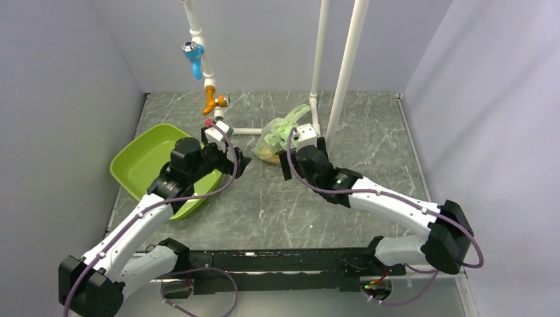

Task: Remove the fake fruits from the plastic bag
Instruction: Move the plastic bag to the center of the board.

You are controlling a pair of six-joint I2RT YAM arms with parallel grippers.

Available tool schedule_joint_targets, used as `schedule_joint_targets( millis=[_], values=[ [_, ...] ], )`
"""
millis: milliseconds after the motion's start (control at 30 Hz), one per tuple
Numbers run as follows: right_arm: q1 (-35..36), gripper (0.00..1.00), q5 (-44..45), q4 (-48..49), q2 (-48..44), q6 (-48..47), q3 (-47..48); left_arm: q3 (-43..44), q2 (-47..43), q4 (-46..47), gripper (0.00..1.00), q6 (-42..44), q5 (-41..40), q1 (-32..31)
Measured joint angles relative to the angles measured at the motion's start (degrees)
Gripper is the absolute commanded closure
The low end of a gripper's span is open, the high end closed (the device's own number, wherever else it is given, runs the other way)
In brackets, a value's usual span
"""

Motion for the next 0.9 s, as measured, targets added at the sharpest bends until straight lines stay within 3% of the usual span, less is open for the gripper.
schedule_joint_targets(
  millis=[267, 500, 633, 767, 900],
  values=[
    [0.02, 0.11, 4.11, 3.04, 11.47, -6.12, 11.41, -0.15, -1.22, -2.80, 0.01, 4.33, -1.81, -2.43],
    [0.02, 0.17, 4.46, 9.31, 17.88, -11.30, 12.37, -0.15, -5.09, -3.45, 0.01, 7.45, -5.95, -2.43],
    [-0.55, 0.39, 3.74, 11.47, 21.16, -12.24, 13.16, -0.15, -6.67, -3.41, 0.01, 8.74, -7.39, -2.43],
    [-1.62, 0.49, 3.80, 13.44, 24.17, -12.59, 14.05, -0.15, -6.97, -3.39, 0.01, 8.76, -8.26, -2.43],
    [-2.12, 0.70, 2.71, 17.77, 24.68, -14.56, 11.72, -0.15, -6.56, -3.37, 0.01, 8.76, -8.31, -2.43]
  ],
)
